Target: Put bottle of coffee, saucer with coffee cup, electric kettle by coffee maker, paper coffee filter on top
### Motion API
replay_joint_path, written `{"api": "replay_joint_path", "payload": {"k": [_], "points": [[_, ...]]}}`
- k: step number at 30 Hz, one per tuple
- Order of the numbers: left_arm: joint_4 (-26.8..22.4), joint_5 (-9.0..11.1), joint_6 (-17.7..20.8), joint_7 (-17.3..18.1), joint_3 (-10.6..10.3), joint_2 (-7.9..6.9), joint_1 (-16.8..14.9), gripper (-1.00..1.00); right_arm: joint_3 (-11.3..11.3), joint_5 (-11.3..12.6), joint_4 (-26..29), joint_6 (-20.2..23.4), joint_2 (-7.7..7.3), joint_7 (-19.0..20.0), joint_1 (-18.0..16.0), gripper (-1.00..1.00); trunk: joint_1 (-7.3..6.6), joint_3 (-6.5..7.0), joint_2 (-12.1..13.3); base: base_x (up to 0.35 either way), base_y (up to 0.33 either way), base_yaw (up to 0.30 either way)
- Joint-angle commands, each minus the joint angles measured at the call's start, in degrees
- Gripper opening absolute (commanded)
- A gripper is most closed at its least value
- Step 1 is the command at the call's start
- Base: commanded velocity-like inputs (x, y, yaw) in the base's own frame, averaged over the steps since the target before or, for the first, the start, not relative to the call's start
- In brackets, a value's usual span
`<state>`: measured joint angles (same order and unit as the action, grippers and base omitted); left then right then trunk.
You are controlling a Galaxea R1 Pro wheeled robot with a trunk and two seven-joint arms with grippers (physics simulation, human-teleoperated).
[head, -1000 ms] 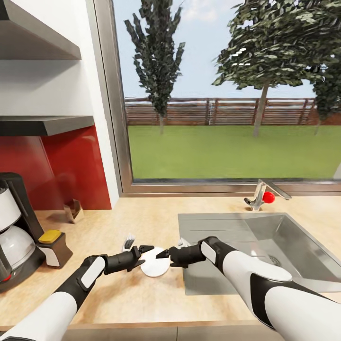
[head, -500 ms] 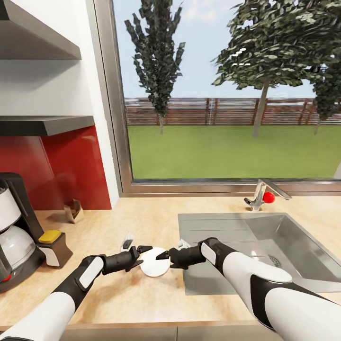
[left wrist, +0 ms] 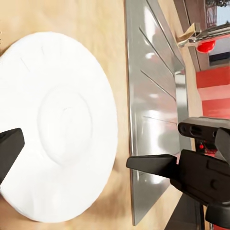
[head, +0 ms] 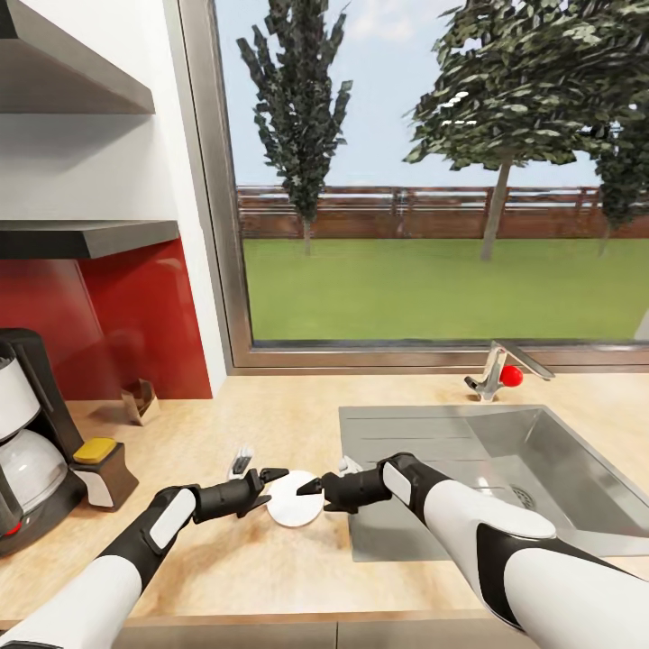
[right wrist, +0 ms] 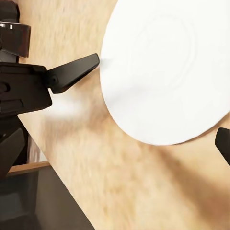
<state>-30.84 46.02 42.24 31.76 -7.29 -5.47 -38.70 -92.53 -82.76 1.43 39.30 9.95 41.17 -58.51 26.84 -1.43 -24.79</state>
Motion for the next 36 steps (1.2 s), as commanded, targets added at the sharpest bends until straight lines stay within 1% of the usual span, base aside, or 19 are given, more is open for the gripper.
{"api": "replay_joint_path", "payload": {"k": [1,3,4,5,8,10,15,18,24,36], "points": [[-0.01,0.18,0.12,0.07,-0.24,-0.06,-0.06,1.0,-0.46,-0.57,0.15,0.25,0.05,0.31,-0.06,1.0,0.04,-0.14,-0.13,0.0,0.0,0.0],[0.02,-0.29,0.02,0.01,-0.21,-0.17,-0.04,1.0,-0.46,-0.57,0.15,0.25,0.05,0.31,-0.05,1.0,0.04,-0.14,-0.13,0.0,0.0,0.0],[0.05,-0.89,-0.63,-0.01,-0.18,-0.45,0.06,1.0,-0.46,-0.57,0.15,0.25,0.05,0.31,-0.07,1.0,0.04,-0.14,-0.13,0.0,0.0,0.0],[0.07,-1.42,-2.2,-0.04,-0.18,-0.91,0.34,1.0,-0.46,-0.57,0.18,0.25,0.05,0.31,-0.05,1.0,0.04,-0.14,-0.13,0.0,0.0,0.0],[0.08,-1.87,-4.75,-0.27,-0.23,-1.56,0.72,1.0,-0.46,-0.57,0.16,0.25,0.05,0.31,-0.04,1.0,0.04,-0.14,-0.13,0.0,0.0,0.0],[0.08,-1.92,-5.16,-0.79,-0.21,-1.69,0.81,1.0,-0.46,-0.57,0.15,0.25,0.05,0.31,-0.03,1.0,0.04,-0.14,-0.13,0.0,0.0,0.0],[0.02,-1.9,-5.6,-3.25,-0.16,-1.79,0.9,1.0,-0.46,-0.57,0.16,0.25,0.05,0.31,-0.03,1.0,0.04,-0.14,-0.13,0.0,0.0,0.0],[0.0,-1.9,-5.65,-3.68,-0.15,-1.8,0.9,1.0,-0.46,-0.57,0.17,0.25,0.05,0.31,-0.03,1.0,0.04,-0.14,-0.13,0.068,0.0,0.0],[-0.01,-1.9,-5.66,-3.87,-0.39,-1.64,0.91,1.0,-0.46,-0.57,0.16,0.25,0.05,0.31,-0.03,1.0,0.04,-0.14,-0.13,0.213,0.0,0.0],[0.11,-1.9,-5.48,-3.89,-0.37,-0.98,0.91,1.0,-0.47,-0.57,0.15,0.25,0.05,0.31,0.65,1.0,0.04,-0.14,-0.13,0.024,0.0,0.0]]}}
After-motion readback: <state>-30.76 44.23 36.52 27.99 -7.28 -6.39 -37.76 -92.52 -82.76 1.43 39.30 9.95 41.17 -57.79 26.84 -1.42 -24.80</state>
